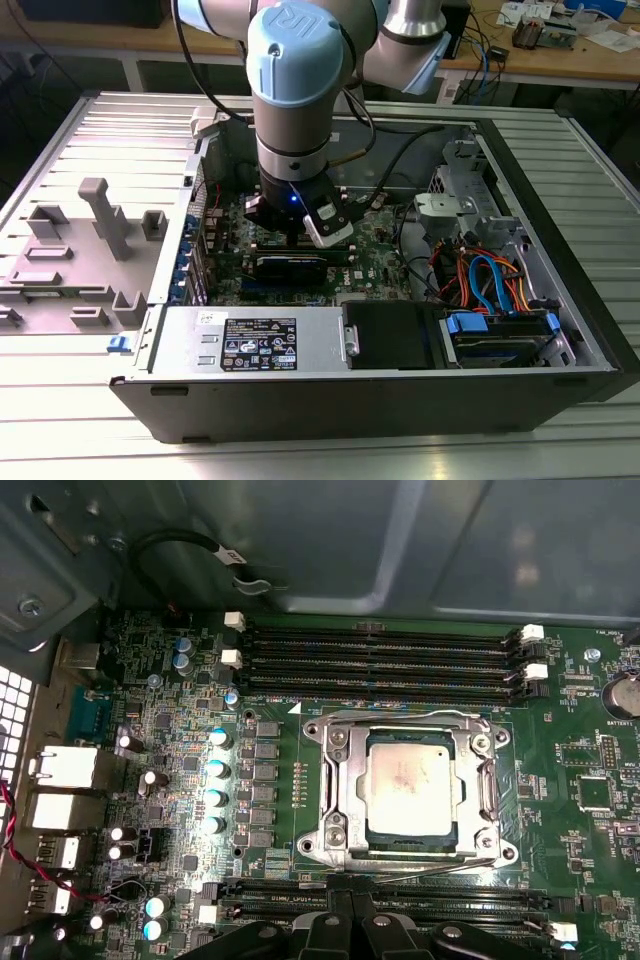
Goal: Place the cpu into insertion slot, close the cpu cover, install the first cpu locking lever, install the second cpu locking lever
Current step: 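Install the second cpu locking lever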
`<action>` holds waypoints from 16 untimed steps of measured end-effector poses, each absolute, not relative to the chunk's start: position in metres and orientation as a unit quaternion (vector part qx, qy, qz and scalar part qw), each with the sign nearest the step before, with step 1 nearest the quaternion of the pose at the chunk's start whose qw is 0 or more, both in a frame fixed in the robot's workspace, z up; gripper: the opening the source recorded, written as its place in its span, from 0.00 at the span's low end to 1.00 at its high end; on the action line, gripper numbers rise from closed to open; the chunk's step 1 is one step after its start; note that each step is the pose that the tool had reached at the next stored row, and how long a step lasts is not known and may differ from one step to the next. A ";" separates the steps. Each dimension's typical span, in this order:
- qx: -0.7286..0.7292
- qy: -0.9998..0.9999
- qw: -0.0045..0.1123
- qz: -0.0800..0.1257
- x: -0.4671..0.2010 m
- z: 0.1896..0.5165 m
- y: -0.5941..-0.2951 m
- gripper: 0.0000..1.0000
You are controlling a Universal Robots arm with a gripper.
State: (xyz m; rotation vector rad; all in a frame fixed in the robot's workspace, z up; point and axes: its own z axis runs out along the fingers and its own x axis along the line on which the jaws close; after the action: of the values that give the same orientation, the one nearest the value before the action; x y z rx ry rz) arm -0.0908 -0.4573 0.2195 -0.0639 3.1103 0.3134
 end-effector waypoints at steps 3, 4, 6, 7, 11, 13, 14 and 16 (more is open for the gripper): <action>-0.020 0.995 0.007 0.100 -0.091 0.219 -0.457 0.11; -0.020 0.995 0.008 0.100 -0.091 0.219 -0.457 0.11; -0.020 0.995 0.007 0.100 -0.091 0.219 -0.457 0.11; -0.020 0.995 0.007 0.100 -0.091 0.219 -0.457 0.11; -0.020 0.995 0.008 0.100 -0.092 0.219 -0.457 0.11; -0.020 0.995 0.007 0.101 -0.092 0.219 -0.457 0.11; -0.020 0.995 0.008 0.101 -0.093 0.219 -0.457 0.11; -0.020 0.994 0.007 0.104 -0.094 0.218 -0.457 0.11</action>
State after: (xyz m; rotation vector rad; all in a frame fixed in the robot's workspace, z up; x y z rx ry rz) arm -0.0941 -0.4573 0.2185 -0.0640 3.1090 0.3258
